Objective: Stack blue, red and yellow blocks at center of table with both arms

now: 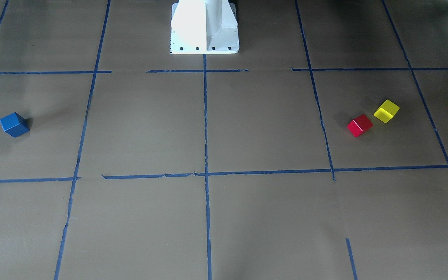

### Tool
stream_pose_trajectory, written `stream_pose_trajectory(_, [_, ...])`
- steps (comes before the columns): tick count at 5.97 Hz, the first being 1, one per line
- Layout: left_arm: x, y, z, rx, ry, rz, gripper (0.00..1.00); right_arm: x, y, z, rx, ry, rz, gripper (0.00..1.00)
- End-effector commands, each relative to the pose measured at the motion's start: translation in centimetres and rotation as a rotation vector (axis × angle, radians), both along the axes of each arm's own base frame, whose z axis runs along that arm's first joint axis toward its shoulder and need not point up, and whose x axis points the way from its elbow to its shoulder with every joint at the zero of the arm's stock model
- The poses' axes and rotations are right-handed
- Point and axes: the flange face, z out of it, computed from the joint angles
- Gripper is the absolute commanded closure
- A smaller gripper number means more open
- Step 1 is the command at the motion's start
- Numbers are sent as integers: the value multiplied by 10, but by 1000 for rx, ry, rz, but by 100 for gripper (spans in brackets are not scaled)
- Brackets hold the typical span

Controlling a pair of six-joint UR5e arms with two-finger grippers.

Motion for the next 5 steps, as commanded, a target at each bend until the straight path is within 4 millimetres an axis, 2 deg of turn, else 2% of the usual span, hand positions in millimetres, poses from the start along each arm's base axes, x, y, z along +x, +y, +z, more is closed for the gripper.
stream_pose_trajectory(1, [0, 0, -6, 13, 3, -1, 0, -53, -21, -2, -3, 41, -23, 1])
stream_pose_trajectory(2, [0, 0, -7, 13, 4, -2, 0, -76, -30, 13, 33, 19, -41, 1])
stream_pose_trajectory(3, [-1, 3, -12, 22, 4, -3, 0, -86, -29, 28, 65, -5, -48, 1])
stream_pose_trajectory(4, [-1, 4, -14, 27, 4, -3, 0, -105, -29, 16, 39, -29, -14, 1])
stream_pose_trajectory(5, [-1, 4, -15, 28, 4, -3, 0, -108, -32, 8, 35, -43, 0, 1])
